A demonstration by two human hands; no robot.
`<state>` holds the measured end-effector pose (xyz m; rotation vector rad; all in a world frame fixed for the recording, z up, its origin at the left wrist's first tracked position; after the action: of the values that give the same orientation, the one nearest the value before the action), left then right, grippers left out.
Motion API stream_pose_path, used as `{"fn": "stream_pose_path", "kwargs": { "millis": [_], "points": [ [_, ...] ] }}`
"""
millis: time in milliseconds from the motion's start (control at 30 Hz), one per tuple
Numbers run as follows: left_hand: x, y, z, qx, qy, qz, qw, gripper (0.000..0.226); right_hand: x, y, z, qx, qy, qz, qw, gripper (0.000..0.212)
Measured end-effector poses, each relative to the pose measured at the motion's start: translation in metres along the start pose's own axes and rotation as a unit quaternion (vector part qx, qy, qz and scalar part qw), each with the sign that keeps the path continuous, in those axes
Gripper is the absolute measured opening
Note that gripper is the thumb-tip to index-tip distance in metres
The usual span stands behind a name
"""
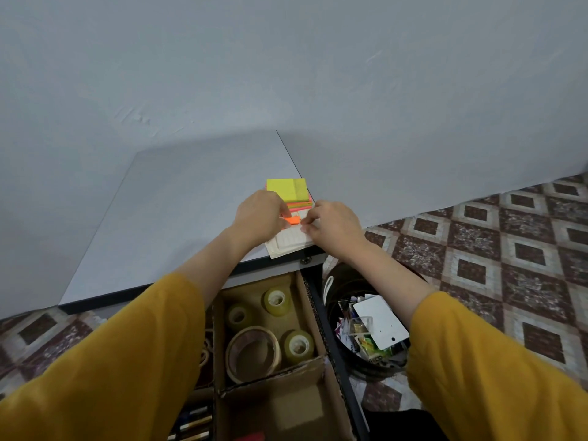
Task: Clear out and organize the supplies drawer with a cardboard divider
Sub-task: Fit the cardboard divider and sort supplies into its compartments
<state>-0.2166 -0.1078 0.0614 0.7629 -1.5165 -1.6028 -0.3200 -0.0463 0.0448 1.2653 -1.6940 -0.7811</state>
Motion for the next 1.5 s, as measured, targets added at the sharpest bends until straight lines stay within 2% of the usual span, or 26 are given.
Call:
{"fn": "stream_pose_path", "kwargs": {
  "millis": [200,333,600,733,800,900,1000,1333,1500],
  "points": [
    [0.006,-0.003,-0.008,-0.011,0.037,-0.071,0.997,0.028,-0.001,0.003,0.000,0.015,-0.014,0.004,1.000,0.021],
    [0.007,-0.004,-0.006,-0.014,0.045,-0.056,0.997,0.023,-0.001,0.003,0.001,0.019,-0.022,0.003,1.000,0.021],
    [0.011,-0.001,-0.006,-0.115,0.090,-0.030,0.989,0.017,-0.001,0.004,0.001,0.020,-0.028,0.001,0.999,0.019],
    [0.014,-0.003,-0.005,-0.132,0.114,-0.045,0.984,0.019,-0.001,0.004,0.002,0.023,-0.025,0.000,0.999,0.019],
    [0.015,-0.004,-0.008,-0.148,0.133,-0.055,0.978,0.027,-0.001,0.004,0.001,0.027,-0.024,0.000,0.999,0.019],
    [0.017,-0.007,-0.009,-0.137,0.148,-0.059,0.978,0.047,-0.002,0.004,0.002,0.031,-0.024,0.001,0.999,0.018],
    [0.016,-0.007,-0.006,-0.135,0.155,-0.063,0.977,0.051,-0.002,0.004,0.002,0.032,-0.025,0.002,0.999,0.018],
    [0.011,-0.004,-0.006,-0.124,0.174,-0.057,0.975,0.047,-0.003,0.004,0.002,0.039,-0.028,0.007,0.999,0.019],
    [0.009,-0.002,-0.001,-0.111,0.166,-0.040,0.979,0.036,-0.003,0.004,0.002,0.039,-0.026,0.014,0.999,0.020]
  ]
}}
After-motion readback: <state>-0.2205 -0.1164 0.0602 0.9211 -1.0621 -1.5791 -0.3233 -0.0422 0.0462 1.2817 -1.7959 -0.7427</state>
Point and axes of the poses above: each hand's wrist, its own x-axis towards the middle knuckle, its own y-axis out of the back of the hand, z = x × y, the point moved 6 cm from there along x, towards the middle knuckle, and after that the axes turned 5 degrees about x, right-handed, at the moved point
